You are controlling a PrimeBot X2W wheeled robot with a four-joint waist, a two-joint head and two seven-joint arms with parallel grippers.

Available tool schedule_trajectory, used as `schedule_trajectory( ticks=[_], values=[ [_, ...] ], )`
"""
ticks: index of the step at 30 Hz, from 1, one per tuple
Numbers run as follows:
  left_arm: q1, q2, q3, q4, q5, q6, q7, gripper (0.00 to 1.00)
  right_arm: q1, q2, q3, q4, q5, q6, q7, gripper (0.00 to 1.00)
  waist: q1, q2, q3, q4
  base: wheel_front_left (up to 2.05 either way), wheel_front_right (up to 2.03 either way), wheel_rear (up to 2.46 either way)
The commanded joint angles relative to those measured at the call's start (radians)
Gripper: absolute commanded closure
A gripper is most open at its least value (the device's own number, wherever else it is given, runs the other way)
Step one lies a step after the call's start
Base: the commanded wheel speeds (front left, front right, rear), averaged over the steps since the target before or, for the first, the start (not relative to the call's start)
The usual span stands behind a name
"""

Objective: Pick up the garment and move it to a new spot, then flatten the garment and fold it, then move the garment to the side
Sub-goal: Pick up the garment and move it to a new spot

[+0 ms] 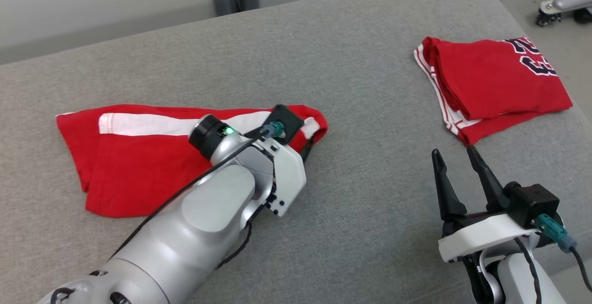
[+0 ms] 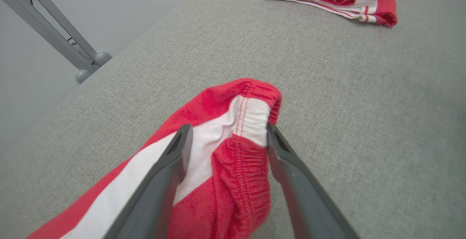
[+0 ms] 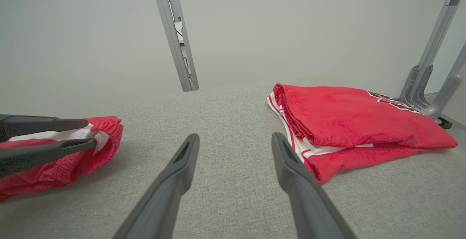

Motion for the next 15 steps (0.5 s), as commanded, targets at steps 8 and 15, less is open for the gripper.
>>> schedule_trajectory(
  ticks=[8, 15],
  values=[
    [0.009, 0.004, -0.039, -0.094, -0.028, 0.026, -0.036, 0.00, 0.014, -0.005, -0.018, -0.004, -0.014, 0.000, -0.005, 0.00, 0.0000, 0.0000, -0.032, 0.062, 0.00, 0.00, 0.00],
    [0.021, 0.004, -0.023, -0.105, -0.044, 0.066, -0.148, 0.00, 0.028, -0.005, -0.067, -0.016, -0.050, 0.000, -0.005, 0.00, 0.0000, 0.0000, -0.070, 0.127, 0.00, 0.00, 0.00]
  ],
)
